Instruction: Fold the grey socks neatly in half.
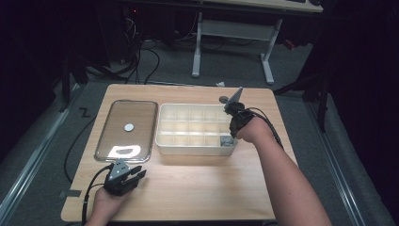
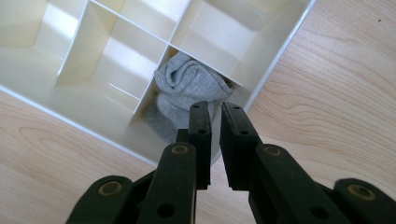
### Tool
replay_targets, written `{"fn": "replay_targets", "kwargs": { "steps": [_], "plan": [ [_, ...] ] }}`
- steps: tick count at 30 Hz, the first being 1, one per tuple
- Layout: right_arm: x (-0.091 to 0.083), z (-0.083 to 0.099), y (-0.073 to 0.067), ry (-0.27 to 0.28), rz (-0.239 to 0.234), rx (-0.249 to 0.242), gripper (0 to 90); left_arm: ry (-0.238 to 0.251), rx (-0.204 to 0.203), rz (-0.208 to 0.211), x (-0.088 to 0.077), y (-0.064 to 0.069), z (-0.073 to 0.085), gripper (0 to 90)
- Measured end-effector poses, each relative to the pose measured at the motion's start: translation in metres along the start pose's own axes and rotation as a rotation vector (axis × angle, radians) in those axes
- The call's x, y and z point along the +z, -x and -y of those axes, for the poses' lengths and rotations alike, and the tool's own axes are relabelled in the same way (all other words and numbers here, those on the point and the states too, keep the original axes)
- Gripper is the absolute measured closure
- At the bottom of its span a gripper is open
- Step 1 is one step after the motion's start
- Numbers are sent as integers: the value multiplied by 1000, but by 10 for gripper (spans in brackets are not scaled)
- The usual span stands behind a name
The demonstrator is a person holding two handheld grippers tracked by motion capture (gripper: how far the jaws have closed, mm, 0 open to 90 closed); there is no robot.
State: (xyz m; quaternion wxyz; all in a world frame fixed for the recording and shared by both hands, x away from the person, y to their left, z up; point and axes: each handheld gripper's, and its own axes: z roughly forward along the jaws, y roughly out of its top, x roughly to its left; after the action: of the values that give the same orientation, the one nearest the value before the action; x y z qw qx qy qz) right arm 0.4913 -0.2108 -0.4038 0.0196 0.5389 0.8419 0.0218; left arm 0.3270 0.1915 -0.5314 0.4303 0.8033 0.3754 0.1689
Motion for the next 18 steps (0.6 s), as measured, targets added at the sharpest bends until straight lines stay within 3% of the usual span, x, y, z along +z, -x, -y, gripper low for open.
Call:
{"fn": "replay_targets", "kwargs": {
  "steps": [9, 18],
  "plan": [
    [-6, 7, 2, 21, -8, 0, 764, -3, 5, 3, 0, 0, 0, 694],
    [-15, 23, 4, 44, -1, 11, 639, 2, 7, 0, 0, 2, 0, 635]
  ]
}}
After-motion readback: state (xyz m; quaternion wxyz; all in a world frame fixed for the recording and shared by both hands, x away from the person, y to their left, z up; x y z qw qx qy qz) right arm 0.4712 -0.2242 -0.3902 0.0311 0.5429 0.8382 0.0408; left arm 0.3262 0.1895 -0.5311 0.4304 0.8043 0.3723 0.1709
